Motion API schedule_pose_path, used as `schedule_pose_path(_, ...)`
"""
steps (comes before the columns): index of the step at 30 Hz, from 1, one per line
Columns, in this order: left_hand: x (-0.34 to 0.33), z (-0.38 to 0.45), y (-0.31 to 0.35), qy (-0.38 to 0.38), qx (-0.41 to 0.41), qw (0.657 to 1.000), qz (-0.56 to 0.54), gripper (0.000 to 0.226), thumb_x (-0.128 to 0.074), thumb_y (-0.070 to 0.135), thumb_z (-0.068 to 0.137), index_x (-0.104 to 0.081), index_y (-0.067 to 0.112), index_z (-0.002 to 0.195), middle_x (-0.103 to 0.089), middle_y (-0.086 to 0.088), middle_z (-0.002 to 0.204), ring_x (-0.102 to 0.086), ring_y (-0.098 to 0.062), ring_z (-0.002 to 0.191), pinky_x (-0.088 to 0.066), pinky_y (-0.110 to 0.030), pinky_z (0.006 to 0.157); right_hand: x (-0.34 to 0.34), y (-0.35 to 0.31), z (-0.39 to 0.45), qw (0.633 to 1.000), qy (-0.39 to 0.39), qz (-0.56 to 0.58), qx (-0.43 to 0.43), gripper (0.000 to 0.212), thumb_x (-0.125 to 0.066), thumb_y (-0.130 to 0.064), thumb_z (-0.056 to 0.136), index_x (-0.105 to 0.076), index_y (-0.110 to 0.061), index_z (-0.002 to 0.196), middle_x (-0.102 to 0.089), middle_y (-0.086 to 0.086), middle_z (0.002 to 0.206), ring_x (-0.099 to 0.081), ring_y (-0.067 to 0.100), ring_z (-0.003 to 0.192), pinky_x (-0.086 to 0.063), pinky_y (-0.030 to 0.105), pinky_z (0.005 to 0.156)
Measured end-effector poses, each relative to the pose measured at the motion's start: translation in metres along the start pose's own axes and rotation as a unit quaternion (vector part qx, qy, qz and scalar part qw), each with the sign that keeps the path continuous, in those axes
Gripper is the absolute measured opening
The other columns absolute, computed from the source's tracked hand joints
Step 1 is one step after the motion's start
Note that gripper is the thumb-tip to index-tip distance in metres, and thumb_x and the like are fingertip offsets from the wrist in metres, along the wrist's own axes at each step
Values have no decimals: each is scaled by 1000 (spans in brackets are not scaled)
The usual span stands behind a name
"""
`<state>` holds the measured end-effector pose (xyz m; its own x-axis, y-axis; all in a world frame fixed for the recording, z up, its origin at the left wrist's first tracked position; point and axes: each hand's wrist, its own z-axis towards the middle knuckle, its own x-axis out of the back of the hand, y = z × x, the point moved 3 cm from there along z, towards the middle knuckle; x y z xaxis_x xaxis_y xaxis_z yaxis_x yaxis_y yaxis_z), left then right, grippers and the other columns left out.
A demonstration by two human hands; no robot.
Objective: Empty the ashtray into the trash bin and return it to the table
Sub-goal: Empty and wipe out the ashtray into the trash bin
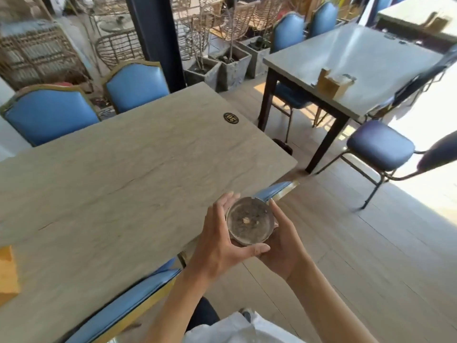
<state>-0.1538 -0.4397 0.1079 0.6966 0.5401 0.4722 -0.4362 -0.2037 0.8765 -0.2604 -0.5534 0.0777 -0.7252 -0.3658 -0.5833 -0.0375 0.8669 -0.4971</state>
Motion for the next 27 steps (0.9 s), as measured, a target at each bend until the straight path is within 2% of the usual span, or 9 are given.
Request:
schedule_pose_path(3,-26,19,12,-39,-4,999,-2,108,-77,70,63,-20,36,148,-31,18,153,-31,1,142,-31,-10,106,28,-19,1,999,-9,42,13,61,-49,-58,102,-78,-8,122,-72,22,129,-74,35,109,-54,52,102)
schedule_pose_path(5,-38,35,11,-46,16,999,-16,92,-62,75,73,-23,37,147,-30,19,153,-29,5,141,-29,-7,102,44,-33,4,997,-19,72,31,65,-48,-57,103,-68,-5,137,-64,25,142,-68,38,120,-51,56,106)
schedule_pose_path(8,-53,67,-3,-47,32,998,-16,77,-42,77,84,-28,34,146,-34,17,152,-31,4,141,-33,-16,108,70,-57,16,992,3,120,46,64,-52,-54,101,-67,-4,137,-58,28,149,-58,44,135,-38,61,119)
schedule_pose_path(10,-64,91,-18,-41,43,998,-5,74,-34,75,88,-32,30,146,-37,16,149,-36,1,138,-35,-26,113,89,-75,26,988,29,140,51,65,-51,-54,103,-61,-5,144,-57,28,150,-48,47,145,-35,61,121)
schedule_pose_path(13,-82,132,-47,-52,67,996,13,72,-31,74,90,-35,28,146,-40,12,147,-39,-3,137,-37,-31,114,115,-107,40,982,53,167,72,63,-47,-55,105,-63,-8,143,-60,28,147,-52,50,141,-47,60,110)
schedule_pose_path(16,-106,170,-69,-96,86,991,43,69,-32,70,93,-34,27,146,-40,3,150,-38,-6,137,-35,-21,107,137,-140,48,975,70,189,89,62,-45,-55,106,-75,-5,127,-66,28,139,-66,48,125,-58,57,97)
schedule_pose_path(21,-149,232,-87,-177,104,975,88,64,-36,64,95,-38,24,145,-43,-1,149,-41,-12,136,-33,-18,102,177,-187,62,961,117,221,121,66,-48,-55,104,-52,-9,151,-54,28,153,-49,46,145,-47,58,107)
schedule_pose_path(25,-181,275,-91,-226,110,961,115,77,-25,78,88,-44,24,140,-50,2,143,-46,-13,132,-36,-24,107,212,-219,72,950,132,255,125,69,-48,-56,104,-48,-9,154,-54,29,153,-58,46,135,-54,56,101)
schedule_pose_path(27,-202,297,-87,-238,115,957,123,76,-26,76,88,-46,23,139,-51,2,142,-47,-13,131,-35,-23,107,230,-238,79,946,143,265,122,68,-50,-55,103,-49,-9,154,-55,30,151,-59,48,132,-54,57,100)
